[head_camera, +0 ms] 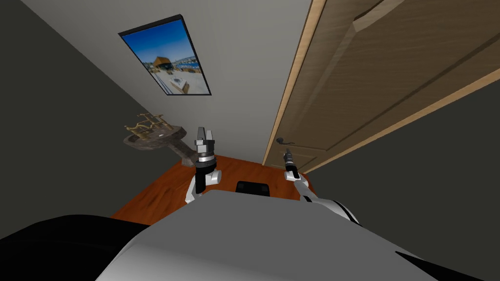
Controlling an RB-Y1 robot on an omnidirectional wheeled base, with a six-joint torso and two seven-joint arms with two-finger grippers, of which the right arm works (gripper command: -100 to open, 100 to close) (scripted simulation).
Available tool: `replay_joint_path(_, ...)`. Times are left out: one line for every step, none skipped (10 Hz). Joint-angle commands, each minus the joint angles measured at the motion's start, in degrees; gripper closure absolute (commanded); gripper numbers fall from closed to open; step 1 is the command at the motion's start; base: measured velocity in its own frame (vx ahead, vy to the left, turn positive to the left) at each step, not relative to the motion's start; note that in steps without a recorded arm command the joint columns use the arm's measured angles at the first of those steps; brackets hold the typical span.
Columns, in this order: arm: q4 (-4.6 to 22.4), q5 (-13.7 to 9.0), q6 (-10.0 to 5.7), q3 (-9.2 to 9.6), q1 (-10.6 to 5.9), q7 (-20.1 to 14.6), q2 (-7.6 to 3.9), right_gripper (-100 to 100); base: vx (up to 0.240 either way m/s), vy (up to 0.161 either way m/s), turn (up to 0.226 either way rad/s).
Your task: Pull the door open
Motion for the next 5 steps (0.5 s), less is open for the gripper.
replay_joint_path(1.67,-0.09,0.10,0.01,-0.61,-0.27,-0.38,-100,0.017,-0.086,0.116)
replay_joint_path(0.73,-0.05,0.11,-0.01,-0.19,-0.06,-0.13,-100,0.007,-0.037,0.024)
replay_joint_path(1.25,-0.43,-0.54,-0.46,0.61,-1.12,-1.46,-100,0.131,0.026,0.150)
replay_joint_path(1.39,-0.55,-0.75,-0.59,0.85,-1.44,-1.87,-100,0.212,0.006,0.118)
replay_joint_path(1.70,-0.80,-1.23,-0.90,1.41,-2.15,-2.76,-100,0.205,0.008,0.117)
